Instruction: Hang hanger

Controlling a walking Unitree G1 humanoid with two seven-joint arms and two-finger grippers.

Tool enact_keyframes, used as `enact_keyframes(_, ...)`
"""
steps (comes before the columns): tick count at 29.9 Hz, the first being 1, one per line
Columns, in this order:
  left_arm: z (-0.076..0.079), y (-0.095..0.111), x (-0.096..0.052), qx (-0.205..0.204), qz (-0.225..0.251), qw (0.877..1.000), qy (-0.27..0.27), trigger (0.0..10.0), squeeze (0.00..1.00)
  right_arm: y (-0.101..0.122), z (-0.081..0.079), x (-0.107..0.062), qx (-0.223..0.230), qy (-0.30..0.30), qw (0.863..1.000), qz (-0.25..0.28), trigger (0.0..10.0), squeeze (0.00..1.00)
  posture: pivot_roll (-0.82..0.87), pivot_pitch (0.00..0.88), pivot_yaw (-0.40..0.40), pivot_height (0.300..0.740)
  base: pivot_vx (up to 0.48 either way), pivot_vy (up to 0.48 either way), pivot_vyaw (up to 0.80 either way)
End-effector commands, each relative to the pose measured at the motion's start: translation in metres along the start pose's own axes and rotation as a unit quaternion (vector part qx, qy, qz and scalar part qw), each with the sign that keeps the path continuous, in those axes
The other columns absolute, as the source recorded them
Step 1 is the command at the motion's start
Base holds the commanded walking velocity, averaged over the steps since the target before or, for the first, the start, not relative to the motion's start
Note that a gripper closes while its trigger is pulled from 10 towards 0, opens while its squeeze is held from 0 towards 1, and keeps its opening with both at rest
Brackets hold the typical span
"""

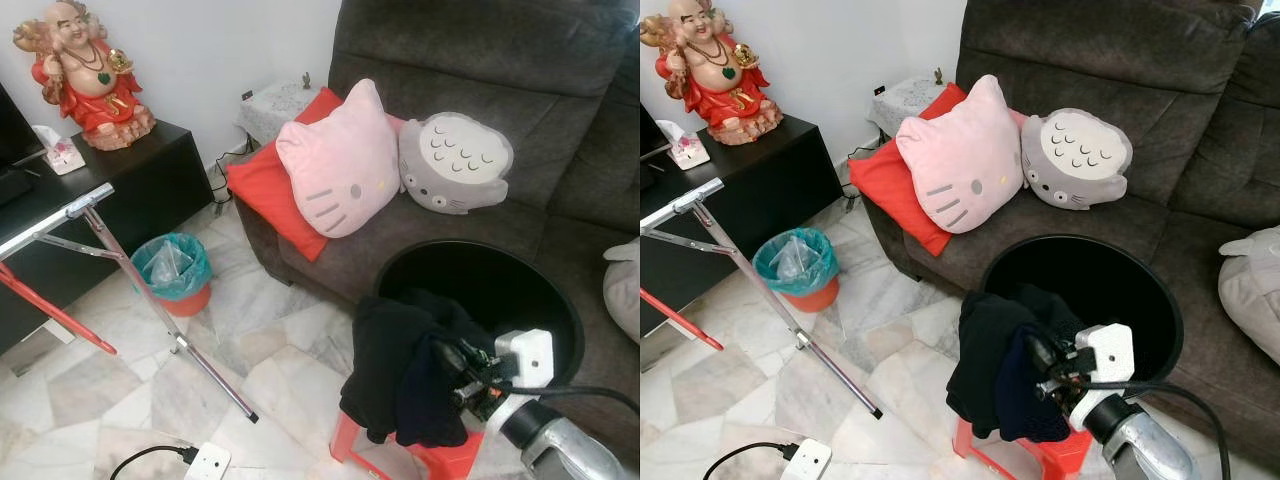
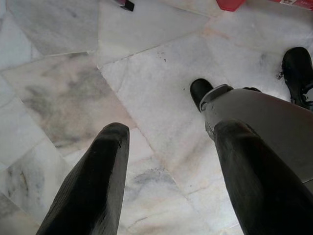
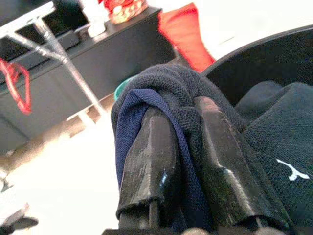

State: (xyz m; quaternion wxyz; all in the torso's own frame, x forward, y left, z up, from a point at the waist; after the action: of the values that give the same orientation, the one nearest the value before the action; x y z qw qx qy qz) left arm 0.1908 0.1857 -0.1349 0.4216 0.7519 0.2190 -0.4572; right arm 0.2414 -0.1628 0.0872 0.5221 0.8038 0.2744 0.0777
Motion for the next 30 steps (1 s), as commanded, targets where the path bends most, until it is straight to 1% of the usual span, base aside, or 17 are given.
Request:
enact_keyframes(1,-0.001,-0.007,-0.001,0.000,-0.008,1.000,0.002,10.0,0.00,-0.001,-0.007,0.001,-0.006,0.016,1.000,-0.007,10.0,0.00,-0.14,0.006,0.085,0.740,0.000,0.000,0.00)
enact_keyframes(3,0.000,-0.007,-0.001,-0.001,-0.008,1.000,0.002,10.0,0.00,-0.019,0.009,-0.001,-0.019,-0.018,0.998,-0.052,10.0,0.00,-0.14,0.009,0.083,0.740,0.000,0.000,0.00)
enact_keyframes(5,0.000,-0.007,-0.001,-0.002,-0.008,1.000,0.002,10.0,0.00,-0.025,0.013,-0.002,-0.025,-0.030,0.997,-0.068,10.0,0.00,-0.14,0.011,0.082,0.740,0.000,0.000,0.00)
enact_keyframes(7,0.000,-0.007,-0.001,-0.003,-0.009,1.000,0.003,10.0,0.00,-0.035,0.026,-0.003,-0.033,-0.064,0.993,-0.092,10.0,0.00,-0.14,0.011,0.082,0.740,0.000,0.000,0.00)
enact_keyframes(10,0.000,-0.004,-0.001,-0.004,-0.005,1.000,0.002,10.0,0.00,-0.048,0.036,-0.004,-0.038,-0.093,0.987,-0.121,10.0,0.00,-0.14,0.014,0.081,0.740,0.000,0.000,0.00)
enact_keyframes(12,0.000,-0.003,0.000,-0.004,-0.004,1.000,0.001,10.0,0.00,-0.053,0.037,-0.003,-0.036,-0.096,0.986,-0.131,10.0,0.00,-0.13,0.014,0.081,0.740,0.000,0.000,0.00)
enact_keyframes(17,0.000,-0.002,0.000,-0.004,-0.003,1.000,0.002,10.0,0.00,-0.054,0.033,0.002,-0.034,-0.090,0.987,-0.126,10.0,0.00,-0.13,0.016,0.082,0.740,0.000,0.000,0.00)
enact_keyframes(18,0.000,-0.002,0.000,-0.004,-0.003,1.000,0.002,10.0,0.00,-0.055,0.031,0.002,-0.032,-0.086,0.988,-0.126,10.0,0.39,-0.13,0.018,0.082,0.740,0.000,0.000,0.00)
enact_keyframes(19,-0.001,-0.002,0.000,-0.004,-0.002,1.000,0.003,10.0,0.00,-0.055,0.030,0.003,-0.031,-0.081,0.988,-0.127,10.0,0.96,-0.13,0.018,0.082,0.740,0.000,0.000,0.00)
enact_keyframes(20,-0.001,-0.002,0.000,-0.004,-0.002,1.000,0.003,10.0,0.00,-0.055,0.028,0.003,-0.031,-0.077,0.989,-0.126,10.0,1.00,-0.13,0.018,0.082,0.740,0.000,0.000,0.00)
enact_keyframes(27,-0.002,-0.001,0.000,-0.005,-0.001,1.000,0.004,10.0,0.00,-0.054,0.025,0.003,-0.039,-0.065,0.989,-0.124,10.0,1.00,-0.13,0.019,0.082,0.740,0.000,0.000,0.00)
enact_keyframes(30,-0.003,0.002,0.000,-0.004,0.002,1.000,0.005,10.0,0.00,-0.049,0.023,0.003,-0.045,-0.059,0.991,-0.114,10.0,1.00,-0.13,0.019,0.083,0.740,0.000,0.000,0.00)
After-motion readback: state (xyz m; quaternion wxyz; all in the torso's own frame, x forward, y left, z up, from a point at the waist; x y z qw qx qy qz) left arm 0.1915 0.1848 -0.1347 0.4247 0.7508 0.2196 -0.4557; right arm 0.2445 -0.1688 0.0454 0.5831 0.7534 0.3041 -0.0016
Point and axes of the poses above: a point about 5 cm out from each wrist's last joint towards the gripper, its own x axis pointing out of the wrist towards the gripper, its own y axis along the axis of the wrist's last joint, z = x × y, the point moved 5 cm from there along x, pointing out of the wrist towards the gripper, and after that the axes turned 14 degrees about x, right-handed, at the moved point
